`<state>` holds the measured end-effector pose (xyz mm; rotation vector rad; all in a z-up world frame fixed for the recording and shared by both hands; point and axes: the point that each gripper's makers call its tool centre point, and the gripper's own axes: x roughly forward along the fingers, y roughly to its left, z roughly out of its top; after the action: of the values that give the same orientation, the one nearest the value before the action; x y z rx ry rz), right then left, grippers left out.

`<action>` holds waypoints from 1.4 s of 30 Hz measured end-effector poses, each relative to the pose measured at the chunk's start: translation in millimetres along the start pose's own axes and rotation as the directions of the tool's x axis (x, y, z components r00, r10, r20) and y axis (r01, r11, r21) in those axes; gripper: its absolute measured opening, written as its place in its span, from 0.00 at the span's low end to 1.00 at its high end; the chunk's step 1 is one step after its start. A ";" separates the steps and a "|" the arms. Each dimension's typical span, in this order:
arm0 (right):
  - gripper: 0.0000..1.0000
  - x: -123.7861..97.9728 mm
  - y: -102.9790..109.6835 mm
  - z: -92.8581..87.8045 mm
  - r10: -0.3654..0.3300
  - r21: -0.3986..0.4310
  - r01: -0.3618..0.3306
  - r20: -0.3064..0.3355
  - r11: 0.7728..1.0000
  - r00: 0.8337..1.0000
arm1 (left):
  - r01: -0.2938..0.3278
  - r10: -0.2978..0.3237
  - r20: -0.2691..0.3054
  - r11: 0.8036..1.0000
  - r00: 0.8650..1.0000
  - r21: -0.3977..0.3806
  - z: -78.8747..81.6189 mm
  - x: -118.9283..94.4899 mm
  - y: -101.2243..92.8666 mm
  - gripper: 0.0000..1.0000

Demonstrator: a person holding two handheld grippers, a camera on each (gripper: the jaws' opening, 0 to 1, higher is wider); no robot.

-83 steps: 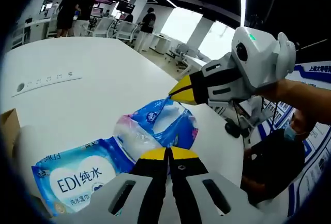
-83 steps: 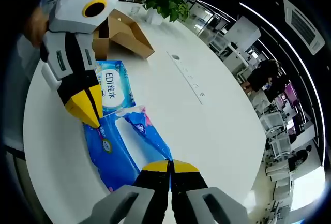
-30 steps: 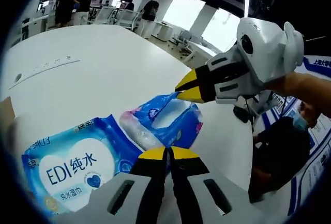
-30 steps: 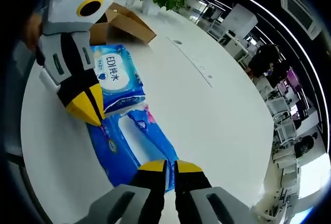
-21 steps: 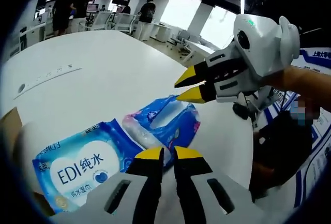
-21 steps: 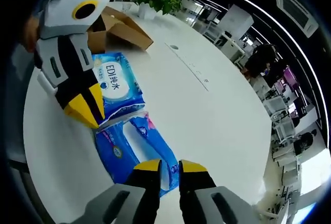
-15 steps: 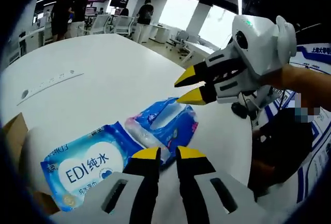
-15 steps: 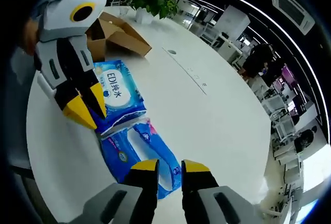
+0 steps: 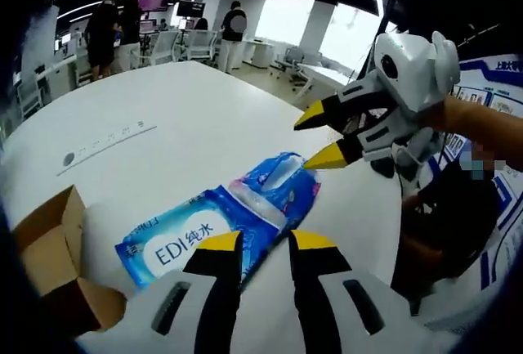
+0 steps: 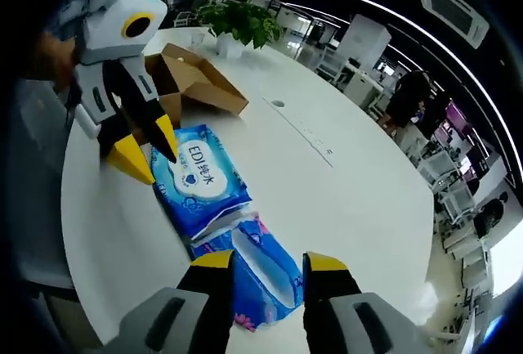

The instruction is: Operate the shoe box by opening the lid, removing the specified soft item, and placing it in the target area until the item is outside and the box remains undamaged.

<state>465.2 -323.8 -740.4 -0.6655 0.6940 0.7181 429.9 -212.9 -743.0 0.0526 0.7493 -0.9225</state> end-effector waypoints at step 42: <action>0.47 -8.2 131.6 139.4 0.233 -0.133 -0.210 0.197 0.969 0.952 | -0.450 0.474 0.081 0.869 0.877 -0.207 -95.5 -276.1 150.0 0.35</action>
<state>405.9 -148.1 -690.8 -0.6068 0.5398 1.0260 383.7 107.4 -687.1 0.0099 0.6574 -0.3895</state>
